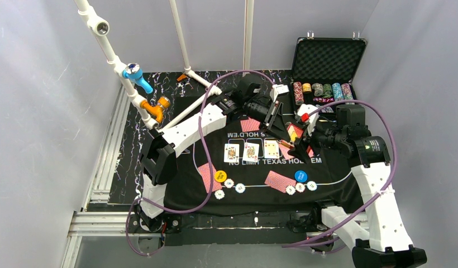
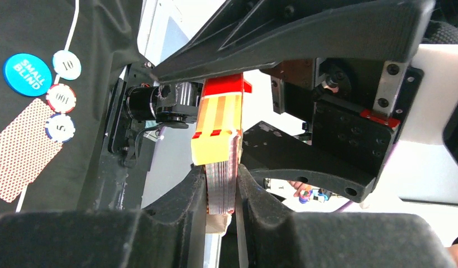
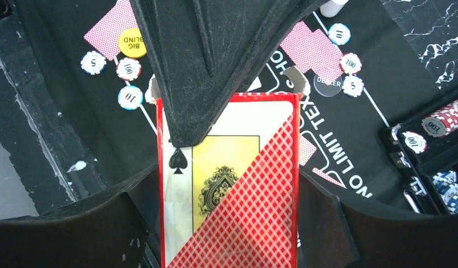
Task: Distribute texas hold em gaming equipment
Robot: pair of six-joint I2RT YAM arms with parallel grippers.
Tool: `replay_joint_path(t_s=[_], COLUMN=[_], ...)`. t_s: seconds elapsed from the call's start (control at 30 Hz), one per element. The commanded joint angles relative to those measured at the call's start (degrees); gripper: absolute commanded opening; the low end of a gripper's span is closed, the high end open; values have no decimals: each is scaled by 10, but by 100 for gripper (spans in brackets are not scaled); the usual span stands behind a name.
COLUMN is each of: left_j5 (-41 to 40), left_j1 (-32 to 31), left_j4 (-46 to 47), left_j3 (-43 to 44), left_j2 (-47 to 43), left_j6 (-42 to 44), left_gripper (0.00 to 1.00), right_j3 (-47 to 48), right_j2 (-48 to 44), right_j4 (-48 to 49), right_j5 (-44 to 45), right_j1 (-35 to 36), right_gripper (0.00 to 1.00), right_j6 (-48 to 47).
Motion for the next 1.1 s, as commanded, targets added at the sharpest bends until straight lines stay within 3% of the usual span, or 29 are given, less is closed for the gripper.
replay_joint_path(t_s=[0.0, 0.2, 0.43, 0.6, 0.87, 0.97, 1.0, 1.07], left_j5=[13, 3, 2, 1, -2, -2, -2, -2], left_j1=[10, 10, 10, 10, 14, 18, 20, 25], left_j4=[10, -18, -21, -20, -19, -12, -10, -7], left_j3=[-6, 4, 6, 6, 2, -7, -9, -14], left_j2=[-24, -20, -14, -8, -3, -3, -5, -7], left_j6=[-2, 5, 2, -6, -13, -19, -21, -17], left_gripper=[0, 0, 0, 0, 0, 0, 2, 20], right_j3=[59, 98, 109, 119, 121, 120, 119, 119], right_j2=[21, 58, 75, 90, 105, 103, 103, 105], right_j4=[-33, -70, -78, -76, -59, -53, -52, -49], right_j5=[23, 32, 44, 58, 90, 98, 99, 100], right_j1=[3, 4, 18, 35, 72, 84, 86, 87], right_gripper=[88, 82, 84, 78, 54, 36, 29, 17], right_j6=[-18, -41, -51, -47, -37, -34, -33, -25])
